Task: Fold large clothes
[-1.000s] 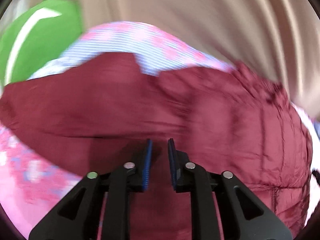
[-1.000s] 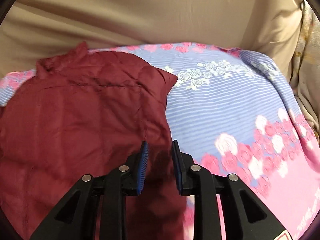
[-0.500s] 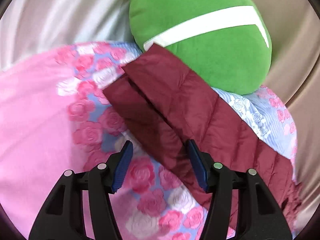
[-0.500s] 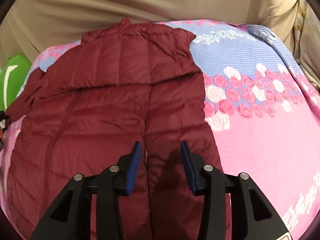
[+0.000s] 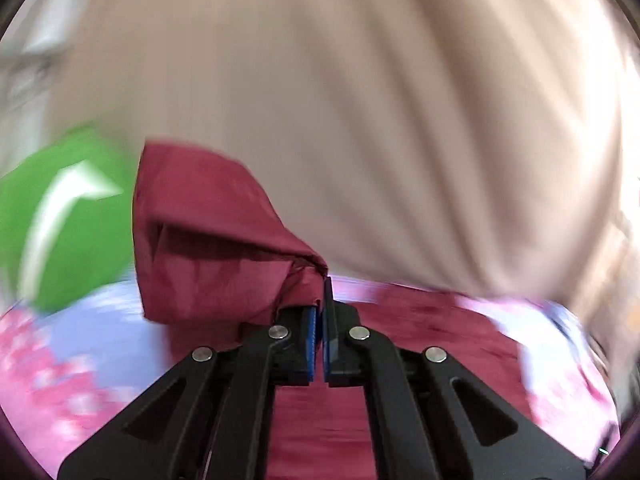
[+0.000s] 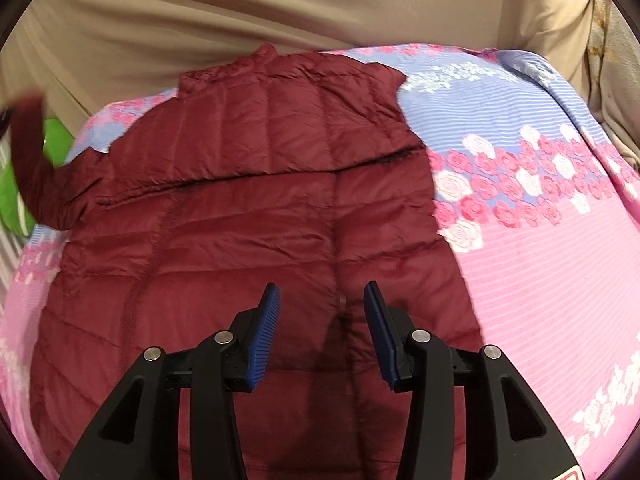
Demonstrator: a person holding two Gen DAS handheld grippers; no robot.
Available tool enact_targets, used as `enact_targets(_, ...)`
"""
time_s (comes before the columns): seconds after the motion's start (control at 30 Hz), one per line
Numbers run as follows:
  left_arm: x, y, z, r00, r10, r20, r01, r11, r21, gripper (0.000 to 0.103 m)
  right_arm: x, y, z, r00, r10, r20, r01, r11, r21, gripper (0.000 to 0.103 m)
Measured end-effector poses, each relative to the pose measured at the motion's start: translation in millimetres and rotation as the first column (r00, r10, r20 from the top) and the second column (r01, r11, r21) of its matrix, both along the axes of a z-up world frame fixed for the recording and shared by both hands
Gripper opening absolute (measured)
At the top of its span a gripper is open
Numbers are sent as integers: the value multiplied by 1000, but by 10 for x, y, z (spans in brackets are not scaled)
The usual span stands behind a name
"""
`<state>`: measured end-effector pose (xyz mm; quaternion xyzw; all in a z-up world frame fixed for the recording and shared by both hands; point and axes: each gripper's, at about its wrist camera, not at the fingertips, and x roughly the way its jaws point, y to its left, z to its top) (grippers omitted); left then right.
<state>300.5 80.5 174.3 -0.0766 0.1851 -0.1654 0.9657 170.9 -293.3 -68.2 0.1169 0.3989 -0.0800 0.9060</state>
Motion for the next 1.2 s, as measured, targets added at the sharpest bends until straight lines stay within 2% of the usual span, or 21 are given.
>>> enact_targets(0.07, -70, -847, -86, 990, -141, -30, 143, 988, 58, 2, -13, 42, 8, 1000, 11, 9, -11, 1000, -6, 48)
enact_targets(0.13, -93, -1489, -347, 969, -230, -91, 238, 966, 97, 9, -39, 55, 8, 1000, 16, 12, -16, 1000, -22, 51)
enact_targets(0.17, -71, -1852, -602, 950, -271, -153, 289, 951, 109, 19, -62, 36, -2, 1000, 14, 11, -14, 1000, -27, 51)
enact_targets(0.2, -12, -2086, -807, 931, -299, -208, 327, 938, 117, 49, -88, 0, -14, 1000, 10, 8, -10, 1000, -26, 52)
enact_targets(0.23, 44, -2300, -1065, 909, -313, -274, 357, 925, 128, 68, -107, -32, -25, 1000, 5, 4, -5, 1000, -23, 52)
enact_targets(0.3, 17, -2554, -1507, 890, -296, -348, 362, 921, 144, 66, -161, -149, -38, 1000, -14, -6, 14, 1000, -13, 54)
enact_targets(0.37, -54, -2581, -1703, 876, -298, -379, 374, 916, 143, 66, -200, -275, -22, 1000, -26, -9, 26, 1000, -4, 55)
enact_targets(0.47, -207, -2221, -1588, 873, -327, -361, 373, 925, 64, 69, -180, -405, 49, 1000, -22, 5, 22, 1000, -2, 60)
enact_targets(0.53, -264, -1917, -1469, 890, -323, -322, 348, 937, 21, 84, -64, -459, 112, 1000, 1, 19, -2, 1000, 21, 64)
enact_targets(0.63, -181, -1358, -1279, 940, -208, -269, 219, 976, 12, 89, 242, -477, 169, 998, 40, 39, -43, 996, 82, 68)
enact_targets(0.67, -88, -1137, -1275, 948, -147, -281, 159, 987, 21, 89, 372, -467, 175, 998, 43, 41, -47, 995, 90, 68)
enact_targets(0.73, 101, -761, -1342, 944, -47, -327, 55, 998, 14, 89, 614, -426, 171, 998, 49, 32, -52, 994, 96, 68)
enact_targets(0.8, 284, -367, -1501, 919, 48, -390, -61, 998, -19, 86, 911, -393, 123, 998, 61, 8, -62, 991, 121, 68)
enact_targets(0.83, 373, -208, -1581, 905, 64, -421, -91, 995, -46, 78, 1028, -377, 95, 998, 66, 3, -66, 989, 133, 66)
enact_targets(0.87, 439, -158, -1645, 895, 65, -441, -99, 994, -55, 75, 1194, -340, 51, 996, 92, -10, -90, 987, 135, 45)
enact_targets(0.9, 498, -116, -1692, 888, 60, -457, -96, 994, -56, 64, 1309, -303, 28, 994, 102, -29, -98, 988, 117, 7)
enact_targets(0.93, 555, -77, -1738, 881, 64, -469, -100, 994, -51, 51, 1429, -253, 46, 994, 102, -47, -98, 992, 84, 4)
enact_targets(0.97, 605, -63, -1780, 877, 68, -476, -100, 994, -42, 48, 1445, -225, 116, 995, 94, -26, -92, 993, 69, 3)
enact_targets(1.1, 716, -185, -2027, 866, 98, -491, -87, 995, 46, 33, 1220, -109, 722, 966, 109, 233, -112, 994, -3, 1)
enact_targets(1.13, 744, -233, -2124, 859, 108, -500, -82, 994, 74, 31, 1217, -129, 734, 966, 103, 239, -104, 995, -6, 1)
enact_targets(1.2, 722, -247, -2205, 869, 127, -479, -89, 991, 101, 31, 1423, -260, 437, 992, 65, 104, -66, 998, 2, 1)
